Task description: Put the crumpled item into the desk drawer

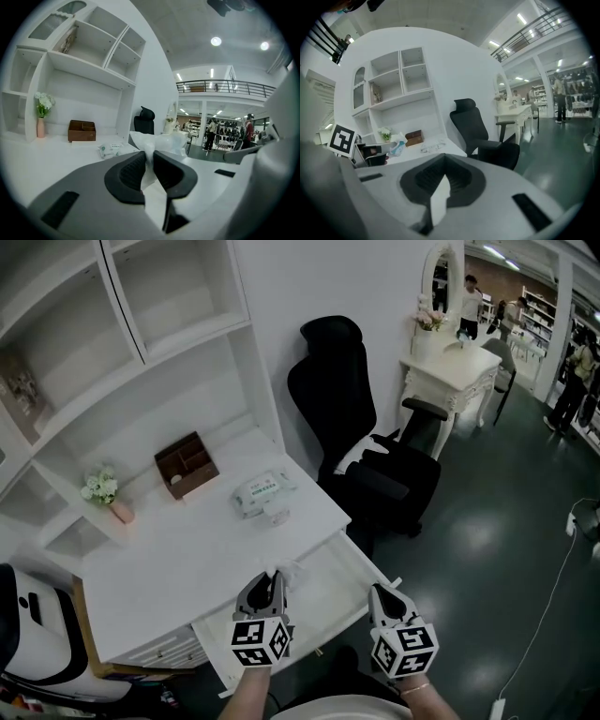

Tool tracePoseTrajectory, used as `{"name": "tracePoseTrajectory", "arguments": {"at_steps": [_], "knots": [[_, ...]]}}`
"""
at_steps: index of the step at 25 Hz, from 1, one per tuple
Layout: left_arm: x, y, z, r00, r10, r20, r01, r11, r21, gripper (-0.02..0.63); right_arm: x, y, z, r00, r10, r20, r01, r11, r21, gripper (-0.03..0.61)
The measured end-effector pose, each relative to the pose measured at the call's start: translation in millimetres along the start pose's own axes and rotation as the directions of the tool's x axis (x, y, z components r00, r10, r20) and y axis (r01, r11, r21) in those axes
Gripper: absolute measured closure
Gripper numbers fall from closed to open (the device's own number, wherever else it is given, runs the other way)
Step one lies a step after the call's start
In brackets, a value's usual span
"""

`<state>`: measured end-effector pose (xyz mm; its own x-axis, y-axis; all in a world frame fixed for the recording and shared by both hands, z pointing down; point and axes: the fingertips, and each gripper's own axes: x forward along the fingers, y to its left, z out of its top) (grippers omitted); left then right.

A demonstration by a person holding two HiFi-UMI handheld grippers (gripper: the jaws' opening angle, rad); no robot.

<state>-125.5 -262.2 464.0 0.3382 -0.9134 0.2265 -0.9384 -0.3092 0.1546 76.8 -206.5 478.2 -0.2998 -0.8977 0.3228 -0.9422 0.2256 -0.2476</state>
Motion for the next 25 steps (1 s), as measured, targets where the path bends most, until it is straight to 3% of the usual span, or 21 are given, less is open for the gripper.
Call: {"name": "tracePoseTrajectory", "arguments": {"at_steps": [12, 25], "knots": [[46, -11, -61, 0.986, -0.014, -0.167, 0.022, 0.999, 0.045, 0.568, 17, -19, -5, 0.999, 0.001, -0.038, 0.0, 1.0, 0.015, 0.577], [81, -15, -150, 0.917, -0.016, -0.398, 0.06, 0.993, 0.098, 0.568, 29, -30, -2, 0.998, -0.008, -0.061, 0.009, 1.0, 0.016, 0.577]]}}
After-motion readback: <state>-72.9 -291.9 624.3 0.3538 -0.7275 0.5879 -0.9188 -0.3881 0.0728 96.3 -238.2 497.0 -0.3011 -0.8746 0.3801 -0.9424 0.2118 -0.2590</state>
